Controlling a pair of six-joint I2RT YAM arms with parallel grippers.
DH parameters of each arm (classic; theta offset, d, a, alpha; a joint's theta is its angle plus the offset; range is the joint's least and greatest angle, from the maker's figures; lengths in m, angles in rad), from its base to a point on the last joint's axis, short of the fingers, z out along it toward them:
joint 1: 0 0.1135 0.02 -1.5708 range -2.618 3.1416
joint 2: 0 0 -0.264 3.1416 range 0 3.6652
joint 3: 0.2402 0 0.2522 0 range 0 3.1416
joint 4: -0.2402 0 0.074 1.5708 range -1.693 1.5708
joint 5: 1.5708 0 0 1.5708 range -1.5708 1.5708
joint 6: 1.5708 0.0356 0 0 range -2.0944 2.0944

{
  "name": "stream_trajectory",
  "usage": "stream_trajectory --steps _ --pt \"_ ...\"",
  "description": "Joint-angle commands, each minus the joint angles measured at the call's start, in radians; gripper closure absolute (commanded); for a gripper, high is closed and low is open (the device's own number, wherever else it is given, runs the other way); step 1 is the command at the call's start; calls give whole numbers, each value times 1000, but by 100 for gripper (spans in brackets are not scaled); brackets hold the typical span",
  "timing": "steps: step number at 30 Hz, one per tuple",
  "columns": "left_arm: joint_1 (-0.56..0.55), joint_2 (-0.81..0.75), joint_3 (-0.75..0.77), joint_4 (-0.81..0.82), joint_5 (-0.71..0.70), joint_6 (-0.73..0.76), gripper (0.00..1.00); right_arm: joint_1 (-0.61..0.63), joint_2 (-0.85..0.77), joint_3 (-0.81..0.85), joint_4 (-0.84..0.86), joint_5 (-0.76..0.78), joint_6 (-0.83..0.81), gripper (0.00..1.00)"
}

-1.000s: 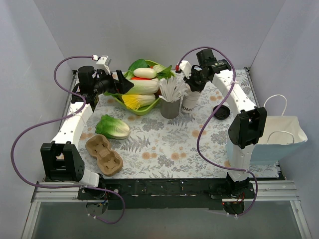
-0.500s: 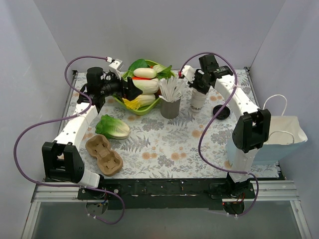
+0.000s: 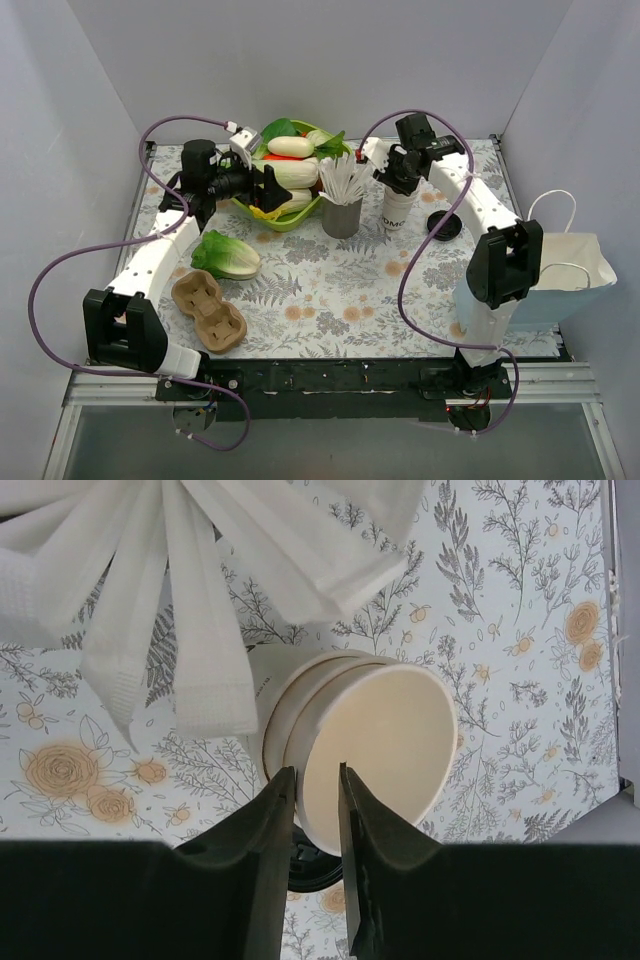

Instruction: Pack the takeout coffee

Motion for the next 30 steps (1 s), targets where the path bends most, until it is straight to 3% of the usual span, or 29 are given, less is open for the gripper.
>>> stream_trajectory --steps 1,11,22,25,30 --pt "-11 -52 -9 -15 19 20 2 -4 55 114 -59 -37 37 69" --pt "-16 -69 -31 -17 24 22 2 -13 125 194 -166 -86 59 77" --pt "-31 -72 -32 -20 32 34 2 -30 127 224 -204 -109 72 99" --pt "-91 -83 -32 -54 1 121 2 -32 121 250 -218 -111 74 99" --pt "-289 -117 -64 -77 -56 284 3 -32 101 264 -246 -73 85 99"
